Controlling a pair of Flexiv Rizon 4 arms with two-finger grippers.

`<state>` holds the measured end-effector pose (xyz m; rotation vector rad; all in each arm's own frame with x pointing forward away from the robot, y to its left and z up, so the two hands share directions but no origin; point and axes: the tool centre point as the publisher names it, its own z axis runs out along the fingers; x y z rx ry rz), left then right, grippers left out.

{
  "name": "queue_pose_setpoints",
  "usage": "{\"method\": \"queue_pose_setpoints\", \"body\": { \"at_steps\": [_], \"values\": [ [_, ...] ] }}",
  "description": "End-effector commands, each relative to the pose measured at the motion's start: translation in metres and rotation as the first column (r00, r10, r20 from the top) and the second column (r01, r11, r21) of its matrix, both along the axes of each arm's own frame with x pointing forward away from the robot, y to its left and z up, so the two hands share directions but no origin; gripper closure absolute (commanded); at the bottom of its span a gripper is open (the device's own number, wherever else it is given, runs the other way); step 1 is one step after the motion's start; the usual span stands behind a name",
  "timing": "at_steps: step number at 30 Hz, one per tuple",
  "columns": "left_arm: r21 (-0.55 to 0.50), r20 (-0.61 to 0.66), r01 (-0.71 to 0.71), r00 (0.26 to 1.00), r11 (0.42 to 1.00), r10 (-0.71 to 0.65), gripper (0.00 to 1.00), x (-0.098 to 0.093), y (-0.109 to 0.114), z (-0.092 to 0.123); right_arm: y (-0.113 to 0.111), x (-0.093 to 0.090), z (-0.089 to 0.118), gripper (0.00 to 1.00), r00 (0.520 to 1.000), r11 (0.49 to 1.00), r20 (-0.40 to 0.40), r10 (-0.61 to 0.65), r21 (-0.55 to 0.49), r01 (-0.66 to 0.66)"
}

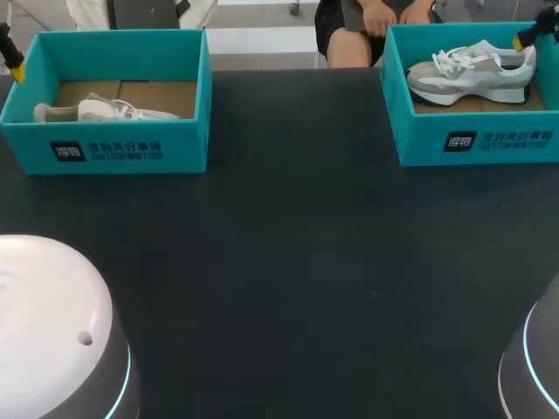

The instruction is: Take the shoe out of the shoebox, open the shoe tongue, remove and reinsert the insole, then place the shoe into the shoebox

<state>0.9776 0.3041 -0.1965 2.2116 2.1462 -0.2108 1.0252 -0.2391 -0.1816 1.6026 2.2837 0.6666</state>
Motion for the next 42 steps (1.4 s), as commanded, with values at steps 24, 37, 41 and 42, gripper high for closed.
{"method": "queue_pose_setpoints", "body": {
  "at_steps": [24, 37, 41, 42],
  "values": [
    [0.003, 0.003, 0.0, 1.0, 1.0, 0.0, 0.0, -0.001, 0.0, 0.0, -0.022, 0.02, -0.009, 0.0, 0.991, 0.992, -0.043, -0.127, -0.013, 0.127],
    [0.003, 0.003, 0.0, 1.0, 1.0, 0.0, 0.0, -0.001, 0.0, 0.0, -0.052, 0.071, -0.047, 0.0, 0.947, 0.963, -0.176, -0.268, -0.08, 0.257],
    [0.003, 0.003, 0.0, 1.0, 1.0, 0.0, 0.0, -0.001, 0.0, 0.0, -0.053, 0.083, -0.054, 0.0, 0.923, 0.949, -0.224, -0.312, -0.123, 0.291],
    [0.003, 0.003, 0.0, 1.0, 1.0, 0.0, 0.0, -0.001, 0.0, 0.0, -0.053, 0.085, -0.056, 0.0, 0.917, 0.948, -0.245, -0.314, -0.131, 0.29]
  ]
}}
